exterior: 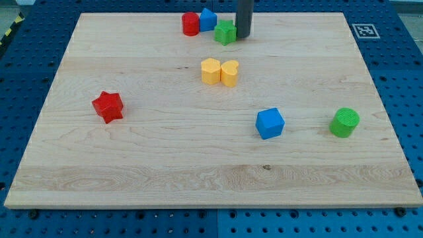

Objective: Place the green star at the right of the triangle

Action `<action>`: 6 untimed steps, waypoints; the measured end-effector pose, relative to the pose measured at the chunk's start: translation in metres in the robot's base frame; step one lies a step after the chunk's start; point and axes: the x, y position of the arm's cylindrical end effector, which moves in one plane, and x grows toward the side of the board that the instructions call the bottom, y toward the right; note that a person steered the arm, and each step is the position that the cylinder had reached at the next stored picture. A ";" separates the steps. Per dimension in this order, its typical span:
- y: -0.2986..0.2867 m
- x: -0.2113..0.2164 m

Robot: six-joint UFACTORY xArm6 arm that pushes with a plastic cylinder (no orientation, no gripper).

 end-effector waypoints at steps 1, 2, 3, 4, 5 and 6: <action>0.011 0.018; -0.015 0.022; -0.052 0.026; -0.072 -0.001; -0.067 -0.026; -0.064 -0.017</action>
